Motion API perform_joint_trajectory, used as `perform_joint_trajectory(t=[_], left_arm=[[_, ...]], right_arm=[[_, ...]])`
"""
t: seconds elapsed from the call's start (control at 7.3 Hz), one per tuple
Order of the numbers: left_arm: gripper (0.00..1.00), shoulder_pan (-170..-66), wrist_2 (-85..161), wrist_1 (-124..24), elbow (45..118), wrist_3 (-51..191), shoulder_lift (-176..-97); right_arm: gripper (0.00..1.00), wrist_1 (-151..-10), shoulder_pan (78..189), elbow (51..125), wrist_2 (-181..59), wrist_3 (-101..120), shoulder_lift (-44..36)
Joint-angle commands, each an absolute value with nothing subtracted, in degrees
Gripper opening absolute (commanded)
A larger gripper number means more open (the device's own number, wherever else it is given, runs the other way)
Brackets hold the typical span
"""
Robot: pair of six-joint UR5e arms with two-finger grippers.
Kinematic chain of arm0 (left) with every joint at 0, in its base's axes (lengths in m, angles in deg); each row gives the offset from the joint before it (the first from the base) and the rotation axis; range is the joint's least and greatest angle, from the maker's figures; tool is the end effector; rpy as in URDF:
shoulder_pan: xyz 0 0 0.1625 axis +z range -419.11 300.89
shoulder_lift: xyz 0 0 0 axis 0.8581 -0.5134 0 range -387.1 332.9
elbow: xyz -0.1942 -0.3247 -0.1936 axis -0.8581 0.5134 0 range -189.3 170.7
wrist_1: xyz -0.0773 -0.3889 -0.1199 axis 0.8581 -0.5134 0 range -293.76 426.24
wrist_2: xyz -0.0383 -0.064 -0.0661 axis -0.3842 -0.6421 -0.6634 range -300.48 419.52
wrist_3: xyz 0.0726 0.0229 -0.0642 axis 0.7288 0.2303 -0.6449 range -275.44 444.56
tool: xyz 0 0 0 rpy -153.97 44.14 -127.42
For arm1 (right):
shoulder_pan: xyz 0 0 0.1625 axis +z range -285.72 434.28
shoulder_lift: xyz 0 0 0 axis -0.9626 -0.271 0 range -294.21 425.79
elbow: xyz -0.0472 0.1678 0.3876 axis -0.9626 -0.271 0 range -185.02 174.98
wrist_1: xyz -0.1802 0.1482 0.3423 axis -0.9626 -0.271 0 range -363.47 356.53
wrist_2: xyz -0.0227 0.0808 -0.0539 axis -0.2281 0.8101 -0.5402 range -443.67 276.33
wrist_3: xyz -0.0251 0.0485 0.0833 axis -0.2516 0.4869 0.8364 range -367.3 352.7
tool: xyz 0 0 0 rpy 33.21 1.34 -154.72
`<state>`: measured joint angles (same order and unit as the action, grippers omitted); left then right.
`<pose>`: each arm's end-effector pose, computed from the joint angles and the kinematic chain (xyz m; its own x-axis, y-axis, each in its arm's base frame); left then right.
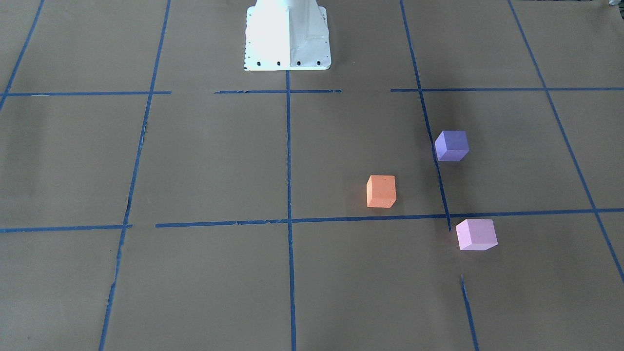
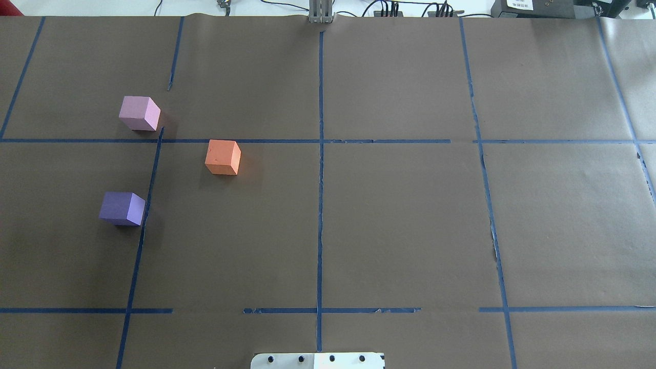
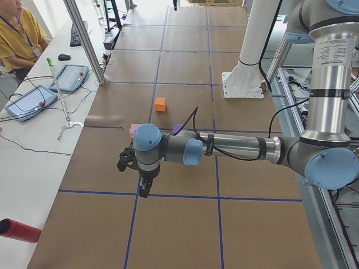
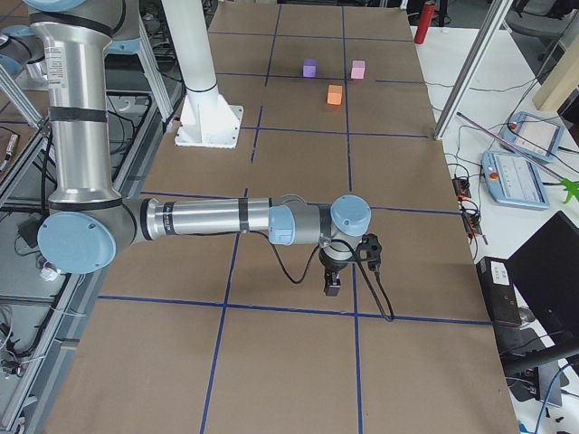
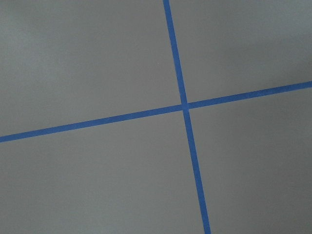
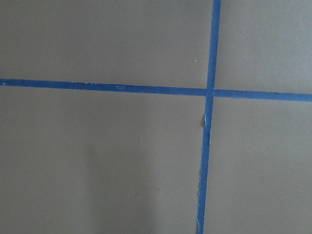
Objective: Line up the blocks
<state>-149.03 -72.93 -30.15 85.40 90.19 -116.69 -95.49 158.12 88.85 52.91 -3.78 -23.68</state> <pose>-0.0655 -0.4997 0.6119 0.7340 0.2218 -0.6419 -0.0737 0.9656 0.2494 0.0072 -0.5012 0.6217 0.6854 -0.0425 0.7269 0.0652 0.9979 -0.0032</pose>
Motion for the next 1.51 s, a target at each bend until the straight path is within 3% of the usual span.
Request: perform_joint_trajectory(t=[0.0, 0.14, 0.68, 0.96, 1.37], left_arm=[[1.00, -148.41, -80.60, -37.27, 85.54, 89.41, -117.54], [1.00, -145.01, -81.18, -37.47, 86.41, 87.75, -118.50], [1.00, -127.72, -72.51, -37.47, 86.42, 57.13, -134.98], [1.00, -116.21, -67.61, -37.38, 84.49, 41.57, -143.52], [1.00, -108.17, -61.96, -37.56, 77.56, 28.34, -151.27]], right_arm=[[1.00, -95.49, 158.12, 88.85, 52.91, -3.78, -23.68], [1.00, -95.49, 158.12, 88.85, 52.91, -3.78, -23.68], [1.00, -95.49, 158.12, 88.94, 52.91, -3.78, -23.68], [1.00, -95.49, 158.12, 88.85, 52.91, -3.78, -23.68], [1.00, -95.49, 158.12, 88.85, 52.91, -3.78, -23.68]])
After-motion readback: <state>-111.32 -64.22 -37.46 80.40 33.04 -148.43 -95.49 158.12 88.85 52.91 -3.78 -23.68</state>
